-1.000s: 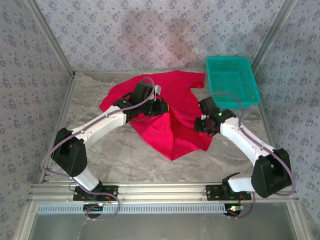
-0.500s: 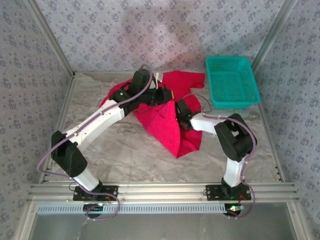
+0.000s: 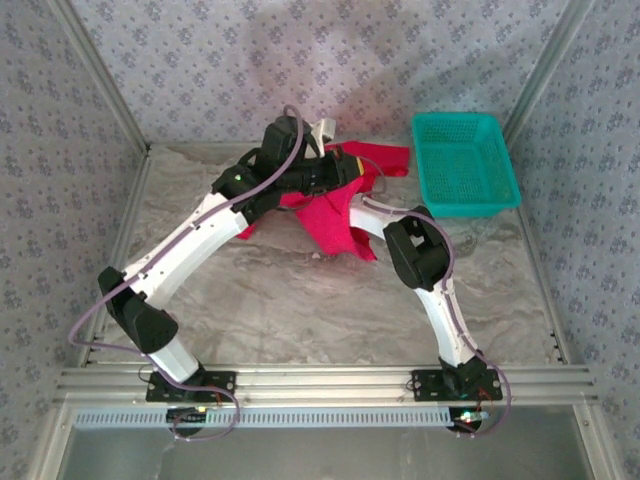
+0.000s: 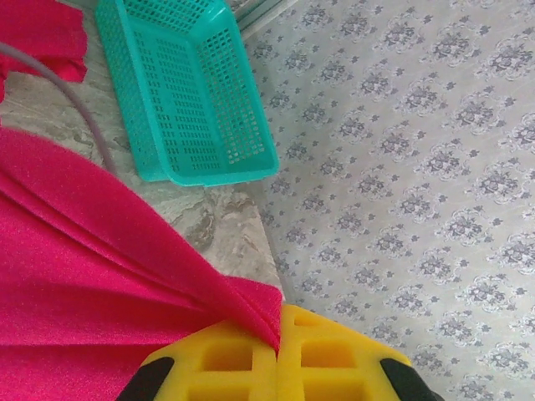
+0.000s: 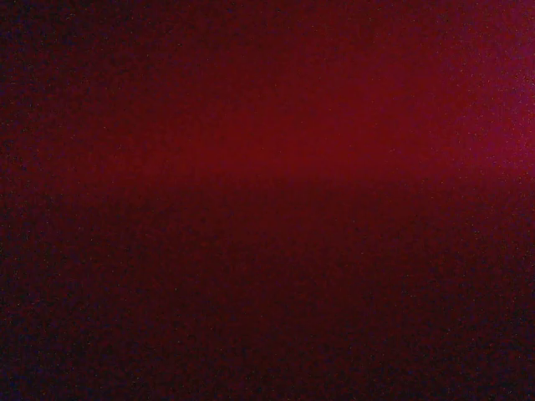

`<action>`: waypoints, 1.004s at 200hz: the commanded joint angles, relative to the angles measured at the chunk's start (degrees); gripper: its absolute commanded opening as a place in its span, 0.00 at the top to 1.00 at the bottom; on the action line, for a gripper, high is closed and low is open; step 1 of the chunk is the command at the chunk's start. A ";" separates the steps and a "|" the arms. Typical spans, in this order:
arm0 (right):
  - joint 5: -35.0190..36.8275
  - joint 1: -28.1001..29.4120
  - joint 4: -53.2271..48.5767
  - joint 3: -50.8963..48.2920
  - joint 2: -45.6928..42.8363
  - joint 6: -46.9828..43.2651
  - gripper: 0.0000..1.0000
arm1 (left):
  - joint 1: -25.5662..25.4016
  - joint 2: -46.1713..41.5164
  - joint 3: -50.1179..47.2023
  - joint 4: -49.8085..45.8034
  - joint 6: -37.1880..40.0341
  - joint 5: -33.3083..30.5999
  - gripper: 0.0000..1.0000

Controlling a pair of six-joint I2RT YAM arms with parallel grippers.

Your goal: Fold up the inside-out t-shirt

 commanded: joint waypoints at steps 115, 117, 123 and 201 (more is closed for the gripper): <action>-13.05 -2.25 -16.23 -19.89 -33.32 -26.19 1.00 | 31.04 -4.55 -20.91 3.22 3.05 3.73 1.00; -13.50 -2.26 -16.31 -20.41 -34.31 -26.49 1.00 | 31.67 -4.34 -21.36 3.36 3.09 3.88 1.00; -14.75 -2.57 -16.37 -21.84 -36.62 -27.22 1.00 | 33.16 -3.59 -22.57 3.84 3.14 4.28 1.00; -28.99 -11.79 -12.89 -18.06 -56.33 -23.36 1.00 | 40.50 -0.34 -36.68 5.98 7.38 4.58 1.00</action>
